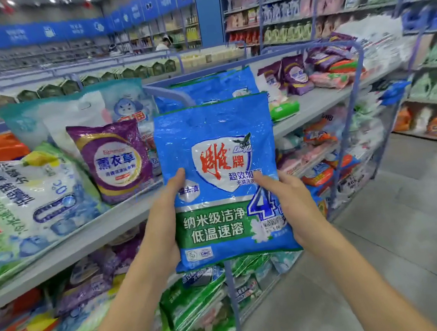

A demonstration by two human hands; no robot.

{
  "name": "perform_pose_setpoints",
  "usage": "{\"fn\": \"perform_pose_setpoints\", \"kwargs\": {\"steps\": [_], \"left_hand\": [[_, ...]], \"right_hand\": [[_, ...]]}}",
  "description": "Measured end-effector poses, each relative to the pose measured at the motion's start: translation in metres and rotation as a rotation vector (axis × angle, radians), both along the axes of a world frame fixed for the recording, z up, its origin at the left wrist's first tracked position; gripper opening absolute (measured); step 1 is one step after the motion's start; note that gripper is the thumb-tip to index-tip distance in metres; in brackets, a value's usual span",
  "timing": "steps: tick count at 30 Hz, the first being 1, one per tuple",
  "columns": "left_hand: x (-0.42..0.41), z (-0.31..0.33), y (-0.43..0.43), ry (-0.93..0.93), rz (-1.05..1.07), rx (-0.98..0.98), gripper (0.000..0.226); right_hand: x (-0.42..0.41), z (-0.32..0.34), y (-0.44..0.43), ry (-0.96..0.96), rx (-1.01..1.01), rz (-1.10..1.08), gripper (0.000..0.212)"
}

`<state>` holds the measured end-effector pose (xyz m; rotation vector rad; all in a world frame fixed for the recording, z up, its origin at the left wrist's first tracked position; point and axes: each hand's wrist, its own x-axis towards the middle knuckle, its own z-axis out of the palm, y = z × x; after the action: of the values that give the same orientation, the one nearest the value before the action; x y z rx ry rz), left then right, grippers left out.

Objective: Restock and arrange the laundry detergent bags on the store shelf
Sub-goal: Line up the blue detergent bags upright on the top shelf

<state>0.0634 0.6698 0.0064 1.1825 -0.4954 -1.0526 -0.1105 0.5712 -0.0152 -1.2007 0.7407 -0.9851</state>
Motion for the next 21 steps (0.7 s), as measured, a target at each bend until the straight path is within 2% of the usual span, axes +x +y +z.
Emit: {"fn": "perform_pose_setpoints", "kwargs": {"steps": [6, 9, 10, 13, 17, 21], "left_hand": [[-0.016, -0.012, -0.096, 0.009, 0.011, 0.062, 0.043], [-0.02, -0.01, -0.147, 0.002, 0.032, 0.046, 0.063], [-0.022, -0.011, -0.163, -0.005, 0.037, 0.036, 0.061], [-0.03, -0.008, -0.205, -0.054, 0.05, 0.011, 0.036], [-0.036, -0.005, -0.251, -0.107, 0.067, 0.049, 0.05], [-0.046, 0.005, -0.305, -0.171, 0.118, 0.034, 0.043]], "right_hand": [[-0.02, -0.005, -0.082, 0.043, -0.06, -0.029, 0.016], [-0.027, 0.001, -0.131, 0.048, -0.094, -0.037, 0.018], [-0.029, 0.003, -0.146, 0.047, -0.106, -0.051, 0.02], [-0.035, 0.006, -0.189, 0.045, -0.148, -0.1, 0.022], [-0.04, 0.008, -0.242, 0.069, -0.22, -0.078, 0.021], [-0.037, 0.007, -0.311, 0.058, -0.235, -0.07, 0.019]]}}
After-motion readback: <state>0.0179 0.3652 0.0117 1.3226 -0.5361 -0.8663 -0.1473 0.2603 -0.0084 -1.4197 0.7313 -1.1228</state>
